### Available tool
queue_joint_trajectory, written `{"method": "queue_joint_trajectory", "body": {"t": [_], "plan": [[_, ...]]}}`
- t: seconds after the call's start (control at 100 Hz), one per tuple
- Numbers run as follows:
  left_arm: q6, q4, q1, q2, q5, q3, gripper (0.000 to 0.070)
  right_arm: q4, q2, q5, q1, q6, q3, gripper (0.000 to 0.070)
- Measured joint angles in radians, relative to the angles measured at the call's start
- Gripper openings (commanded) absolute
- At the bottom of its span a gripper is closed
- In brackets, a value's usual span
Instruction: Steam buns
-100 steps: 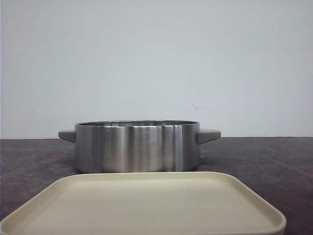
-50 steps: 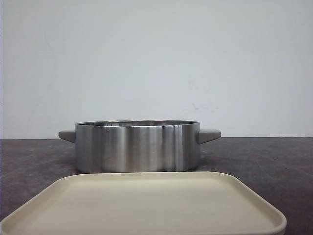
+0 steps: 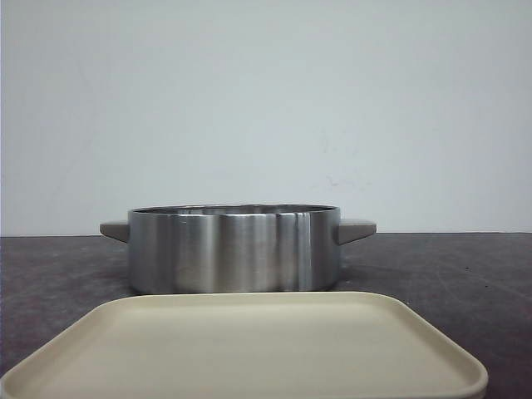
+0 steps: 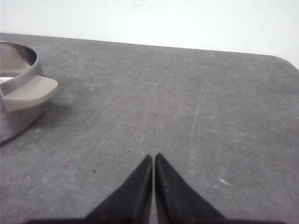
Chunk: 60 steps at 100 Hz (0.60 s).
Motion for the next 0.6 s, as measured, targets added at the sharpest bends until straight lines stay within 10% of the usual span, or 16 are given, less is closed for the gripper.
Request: {"method": "queue_joint_trajectory", "body": {"t": [0.3,0.6], "plan": [[0.091,0.833,0.353,-0.249,0.336,-0.768,0.0016,0.0,0.0,0.0,0.0,0.0,0.0,0.0],[-0.035,1.008,0.434,-0.251,0.367,-1.059,0.0017,0.0,0.0,0.0,0.0,0.0,0.0,0.0]]}}
